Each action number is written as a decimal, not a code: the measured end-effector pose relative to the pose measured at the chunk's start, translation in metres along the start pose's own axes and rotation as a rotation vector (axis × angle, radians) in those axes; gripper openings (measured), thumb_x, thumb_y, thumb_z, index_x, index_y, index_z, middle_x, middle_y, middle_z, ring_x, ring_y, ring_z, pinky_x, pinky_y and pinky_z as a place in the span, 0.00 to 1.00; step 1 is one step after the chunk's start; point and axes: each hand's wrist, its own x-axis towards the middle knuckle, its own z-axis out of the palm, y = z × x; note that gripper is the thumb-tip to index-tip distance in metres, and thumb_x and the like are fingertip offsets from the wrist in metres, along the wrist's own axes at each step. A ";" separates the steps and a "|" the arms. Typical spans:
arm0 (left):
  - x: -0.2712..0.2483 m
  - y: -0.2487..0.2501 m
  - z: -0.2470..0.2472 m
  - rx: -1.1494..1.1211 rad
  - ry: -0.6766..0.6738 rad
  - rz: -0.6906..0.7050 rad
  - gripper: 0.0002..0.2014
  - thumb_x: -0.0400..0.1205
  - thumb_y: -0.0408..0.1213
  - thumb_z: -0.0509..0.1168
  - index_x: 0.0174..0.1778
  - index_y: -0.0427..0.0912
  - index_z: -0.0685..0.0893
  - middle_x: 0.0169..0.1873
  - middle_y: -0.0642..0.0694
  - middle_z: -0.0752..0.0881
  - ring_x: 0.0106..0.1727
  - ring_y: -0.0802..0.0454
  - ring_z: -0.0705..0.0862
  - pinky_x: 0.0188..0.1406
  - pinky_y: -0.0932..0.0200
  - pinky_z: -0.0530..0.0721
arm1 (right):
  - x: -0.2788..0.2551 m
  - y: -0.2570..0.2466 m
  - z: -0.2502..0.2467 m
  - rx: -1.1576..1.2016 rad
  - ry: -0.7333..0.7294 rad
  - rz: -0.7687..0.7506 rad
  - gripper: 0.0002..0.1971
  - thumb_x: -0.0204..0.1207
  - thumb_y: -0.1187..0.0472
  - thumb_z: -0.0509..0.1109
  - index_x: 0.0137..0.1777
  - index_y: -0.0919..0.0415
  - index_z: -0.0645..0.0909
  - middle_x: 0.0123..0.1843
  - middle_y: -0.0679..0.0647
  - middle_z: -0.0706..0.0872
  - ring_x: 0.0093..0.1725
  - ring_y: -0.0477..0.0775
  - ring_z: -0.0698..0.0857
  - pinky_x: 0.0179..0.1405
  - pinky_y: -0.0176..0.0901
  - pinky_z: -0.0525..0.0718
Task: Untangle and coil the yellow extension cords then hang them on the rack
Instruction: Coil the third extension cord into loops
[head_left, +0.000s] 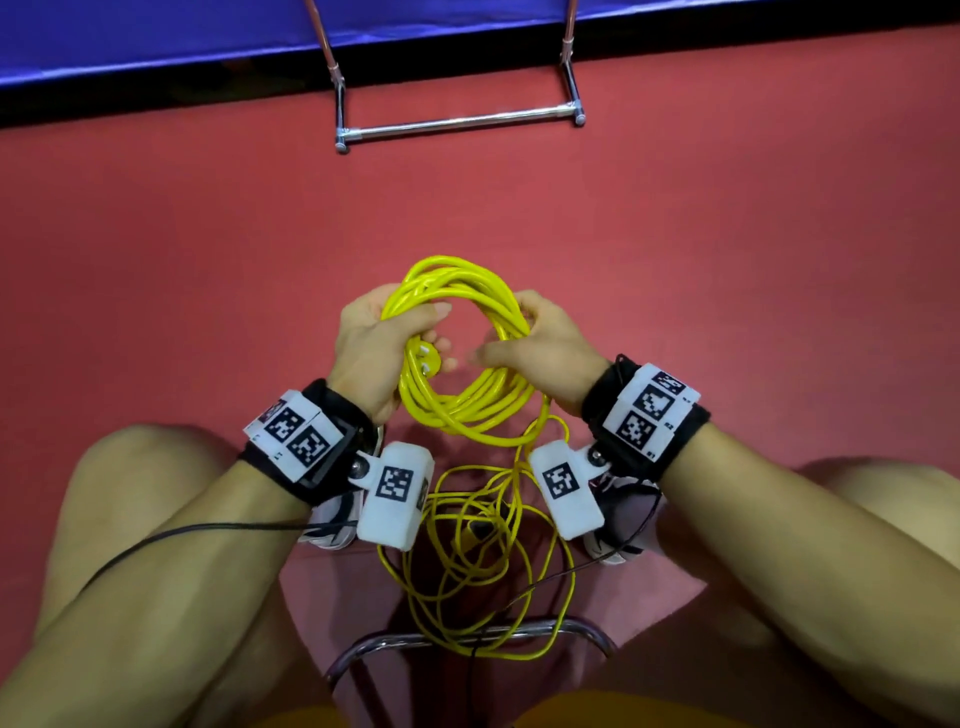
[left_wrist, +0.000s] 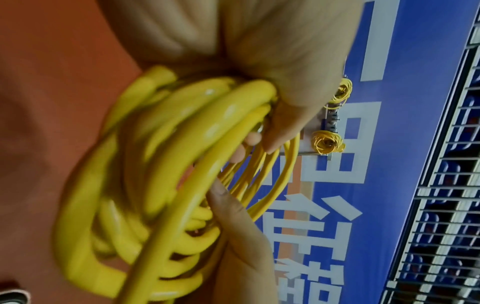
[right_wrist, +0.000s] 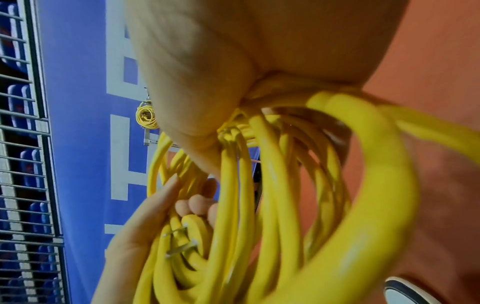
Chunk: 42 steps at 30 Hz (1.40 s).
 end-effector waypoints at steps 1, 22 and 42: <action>0.000 -0.001 0.000 0.009 -0.014 -0.007 0.08 0.81 0.25 0.68 0.50 0.43 0.84 0.22 0.46 0.76 0.24 0.49 0.82 0.27 0.52 0.88 | -0.001 0.002 0.002 0.017 0.020 -0.022 0.19 0.66 0.69 0.81 0.53 0.58 0.79 0.37 0.53 0.81 0.32 0.49 0.80 0.33 0.44 0.79; 0.010 -0.006 -0.001 0.416 0.132 0.312 0.17 0.74 0.25 0.76 0.45 0.55 0.87 0.27 0.63 0.87 0.27 0.67 0.80 0.34 0.61 0.81 | -0.008 0.005 -0.003 -0.105 0.124 -0.012 0.16 0.62 0.57 0.84 0.34 0.53 0.77 0.27 0.45 0.78 0.28 0.48 0.76 0.32 0.47 0.75; -0.006 -0.004 0.009 -0.004 0.007 -0.013 0.10 0.81 0.28 0.69 0.35 0.42 0.78 0.20 0.48 0.69 0.17 0.53 0.72 0.18 0.61 0.78 | -0.008 -0.008 -0.002 0.299 0.137 0.011 0.16 0.63 0.74 0.81 0.43 0.62 0.78 0.28 0.55 0.81 0.23 0.51 0.77 0.24 0.40 0.75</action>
